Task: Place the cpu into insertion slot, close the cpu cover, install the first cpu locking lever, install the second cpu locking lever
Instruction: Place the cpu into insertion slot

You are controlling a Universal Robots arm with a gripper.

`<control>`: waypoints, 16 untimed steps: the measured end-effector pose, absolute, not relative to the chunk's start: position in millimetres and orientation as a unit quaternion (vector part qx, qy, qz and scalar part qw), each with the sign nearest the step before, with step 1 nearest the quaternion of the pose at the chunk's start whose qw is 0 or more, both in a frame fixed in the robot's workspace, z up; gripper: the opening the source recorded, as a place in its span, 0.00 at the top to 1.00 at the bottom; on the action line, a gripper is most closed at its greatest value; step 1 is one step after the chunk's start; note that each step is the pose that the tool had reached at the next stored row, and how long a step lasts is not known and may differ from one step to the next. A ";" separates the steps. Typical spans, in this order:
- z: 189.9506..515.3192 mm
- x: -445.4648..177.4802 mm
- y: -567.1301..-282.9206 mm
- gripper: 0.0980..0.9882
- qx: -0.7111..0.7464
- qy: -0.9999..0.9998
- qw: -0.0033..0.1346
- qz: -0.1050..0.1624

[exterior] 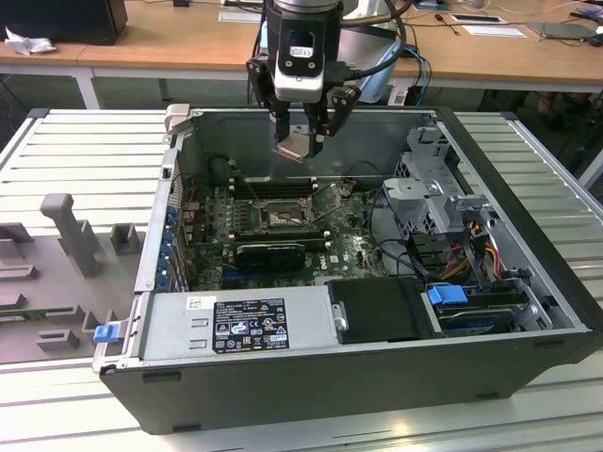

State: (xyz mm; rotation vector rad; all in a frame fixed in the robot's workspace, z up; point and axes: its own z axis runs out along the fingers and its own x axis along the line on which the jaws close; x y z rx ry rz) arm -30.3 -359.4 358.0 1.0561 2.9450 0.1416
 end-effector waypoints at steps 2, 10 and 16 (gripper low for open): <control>357.9 -30.3 -359.4 0.52 0.342 0.939 0.005 0.045; 357.4 -30.3 -359.4 0.52 0.364 0.930 0.006 0.045; 357.0 -30.3 -359.4 0.52 0.382 0.923 0.007 0.045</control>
